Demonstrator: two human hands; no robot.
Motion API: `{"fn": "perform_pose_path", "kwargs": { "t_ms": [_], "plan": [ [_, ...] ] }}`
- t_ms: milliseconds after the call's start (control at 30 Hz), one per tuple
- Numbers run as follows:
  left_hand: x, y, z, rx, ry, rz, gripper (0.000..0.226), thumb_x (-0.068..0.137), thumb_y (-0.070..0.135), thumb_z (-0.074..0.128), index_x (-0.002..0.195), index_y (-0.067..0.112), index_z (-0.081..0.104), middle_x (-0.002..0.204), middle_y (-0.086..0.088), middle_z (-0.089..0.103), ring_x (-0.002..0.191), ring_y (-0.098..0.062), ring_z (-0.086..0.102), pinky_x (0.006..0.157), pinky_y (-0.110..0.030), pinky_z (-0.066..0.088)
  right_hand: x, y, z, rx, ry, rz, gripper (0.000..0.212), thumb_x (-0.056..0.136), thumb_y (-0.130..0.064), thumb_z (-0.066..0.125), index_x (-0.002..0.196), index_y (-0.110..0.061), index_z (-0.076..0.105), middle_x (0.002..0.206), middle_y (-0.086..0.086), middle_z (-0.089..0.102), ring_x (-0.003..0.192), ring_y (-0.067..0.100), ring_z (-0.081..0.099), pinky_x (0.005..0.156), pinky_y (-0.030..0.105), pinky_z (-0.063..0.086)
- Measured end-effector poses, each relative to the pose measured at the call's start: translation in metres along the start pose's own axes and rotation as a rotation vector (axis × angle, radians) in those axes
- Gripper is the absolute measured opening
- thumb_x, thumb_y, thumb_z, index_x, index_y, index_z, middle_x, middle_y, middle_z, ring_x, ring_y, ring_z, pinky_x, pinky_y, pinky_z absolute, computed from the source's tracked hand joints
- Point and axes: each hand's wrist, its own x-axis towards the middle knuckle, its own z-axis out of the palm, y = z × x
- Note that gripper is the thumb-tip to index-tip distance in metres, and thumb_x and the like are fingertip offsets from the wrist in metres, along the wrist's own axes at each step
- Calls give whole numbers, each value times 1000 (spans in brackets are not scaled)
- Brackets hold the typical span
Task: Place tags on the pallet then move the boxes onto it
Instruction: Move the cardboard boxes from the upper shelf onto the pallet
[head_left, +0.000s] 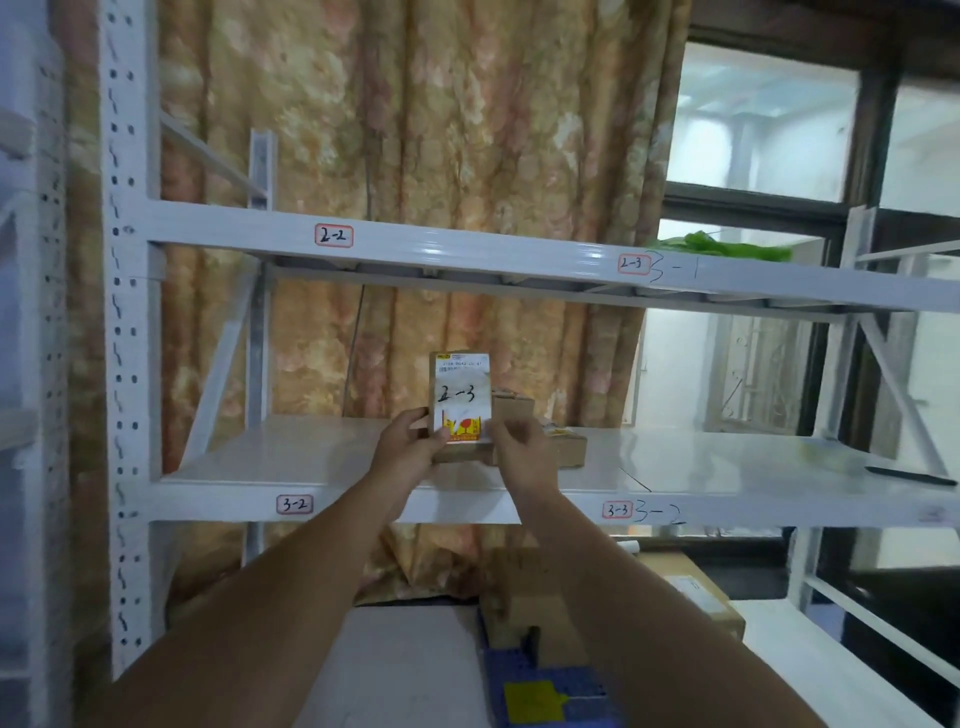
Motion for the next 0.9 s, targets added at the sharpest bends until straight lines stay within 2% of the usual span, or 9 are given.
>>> {"fn": "perform_pose_path", "kwargs": {
  "t_ms": [133,200,300,433,533,667,767,833,900],
  "plan": [
    [-17,-5,28,32,-97,24,34,91,13,70,124,21,63,115,0,72,101,-21,70,93,-44,57,-8,1,-31,-75,44,-95,24,97,-25,64,117,-15,73,98,-3,71,95,12,63,83,24,42],
    [-24,-9,44,53,-130,31,18,93,14,68,104,28,71,106,4,75,98,-19,71,93,-44,57,-10,4,-47,-145,87,-92,23,96,-26,65,113,-16,76,96,-2,73,96,15,65,83,27,46],
    [-29,-15,67,86,-96,35,15,94,27,68,83,34,76,93,4,78,91,-20,74,91,-48,58,-13,12,-77,-184,138,-58,26,94,-31,68,116,-20,77,108,2,77,104,22,68,96,39,52],
    [-46,-18,114,95,-72,17,14,93,21,69,82,25,77,87,1,76,88,-23,74,87,-47,60,-19,23,-134,-170,156,-8,28,93,-32,70,117,-20,75,107,2,77,97,20,70,92,41,57],
    [-71,-22,163,99,-83,-10,11,92,18,70,99,13,77,85,2,72,83,-18,71,77,-36,61,-20,36,-189,-126,165,8,28,90,-30,75,115,-18,76,104,2,78,94,20,72,92,42,58],
    [-104,-38,236,124,-118,-71,9,89,19,74,81,23,77,84,-3,77,81,-26,74,75,-44,63,-24,68,-277,-86,160,52,25,88,-26,78,111,-15,76,99,1,78,91,18,73,90,42,60],
    [-133,-50,294,142,-149,-87,14,91,13,71,101,5,76,89,-6,75,74,-18,72,63,-27,61,-30,95,-344,-59,150,80,19,85,-25,80,104,-20,77,93,-2,79,87,16,74,90,41,60],
    [-152,-62,336,109,-186,-122,17,92,7,69,104,-4,73,95,-12,74,77,-21,71,67,-31,61,-36,111,-387,-74,141,105,19,87,-22,78,105,-17,77,93,0,79,85,15,74,89,41,60],
    [-167,-78,372,136,-203,-140,14,91,9,71,101,-1,75,98,-10,75,80,-22,71,71,-35,62,-39,126,-428,-67,124,132,17,87,-21,77,103,-16,79,94,0,79,88,19,75,89,45,60]
  ]
}}
